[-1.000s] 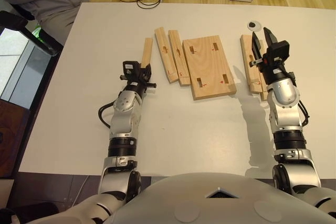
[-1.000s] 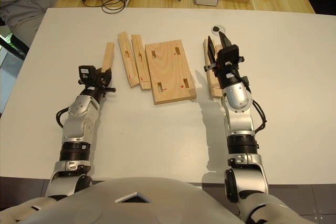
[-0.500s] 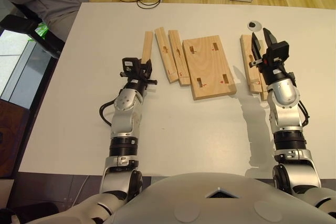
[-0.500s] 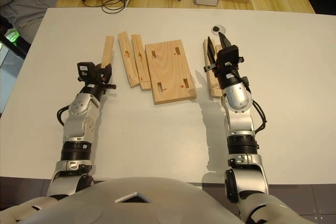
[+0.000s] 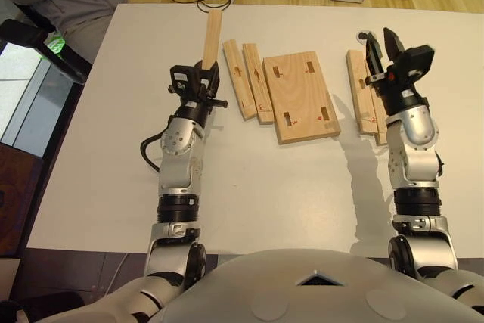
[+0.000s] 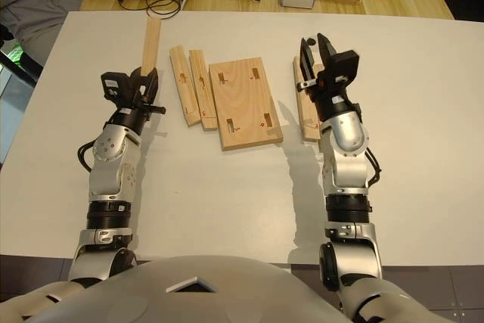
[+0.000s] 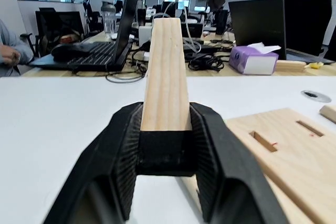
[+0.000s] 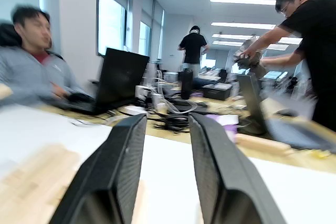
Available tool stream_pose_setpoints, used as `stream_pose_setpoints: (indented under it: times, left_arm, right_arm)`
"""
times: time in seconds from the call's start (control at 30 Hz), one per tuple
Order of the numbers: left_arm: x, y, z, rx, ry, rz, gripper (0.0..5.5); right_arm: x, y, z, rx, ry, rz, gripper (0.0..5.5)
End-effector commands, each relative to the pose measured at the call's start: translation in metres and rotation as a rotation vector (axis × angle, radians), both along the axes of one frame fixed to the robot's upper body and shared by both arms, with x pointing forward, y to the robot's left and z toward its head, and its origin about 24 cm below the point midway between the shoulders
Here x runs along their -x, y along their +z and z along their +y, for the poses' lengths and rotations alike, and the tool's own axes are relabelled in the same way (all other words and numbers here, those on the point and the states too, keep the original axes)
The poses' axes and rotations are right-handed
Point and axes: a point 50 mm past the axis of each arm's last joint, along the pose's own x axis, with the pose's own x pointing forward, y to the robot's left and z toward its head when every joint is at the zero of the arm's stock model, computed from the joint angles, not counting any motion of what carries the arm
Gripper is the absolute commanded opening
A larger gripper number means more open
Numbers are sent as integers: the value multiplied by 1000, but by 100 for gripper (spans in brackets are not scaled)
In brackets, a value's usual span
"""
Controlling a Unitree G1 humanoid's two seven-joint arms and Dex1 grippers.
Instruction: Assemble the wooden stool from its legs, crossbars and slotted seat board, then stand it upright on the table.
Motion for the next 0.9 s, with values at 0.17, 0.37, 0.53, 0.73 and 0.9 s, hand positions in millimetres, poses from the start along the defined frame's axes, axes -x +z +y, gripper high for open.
stream_pose_setpoints:
  times: [0.17, 0.37, 0.53, 0.73, 0.9]
  left_arm:
    - [0, 52, -35, -92, -291, -322, 129]
    - [2, 75, -57, -102, -384, -449, 129]
    - [4, 79, -60, -105, -406, -484, 129]
    - [7, 80, -59, -129, -404, -529, 129]
    - [8, 74, -62, -142, -425, -524, 129]
  right_arm:
    - [-5, 66, 46, -326, 418, 87, 179]
    - [-3, 98, 79, -526, 677, 142, 294]
    - [-10, 102, 84, -605, 672, 169, 297]
    - [-15, 107, 76, -647, 646, 165, 297]
    - [-15, 114, 84, -636, 715, 171, 297]
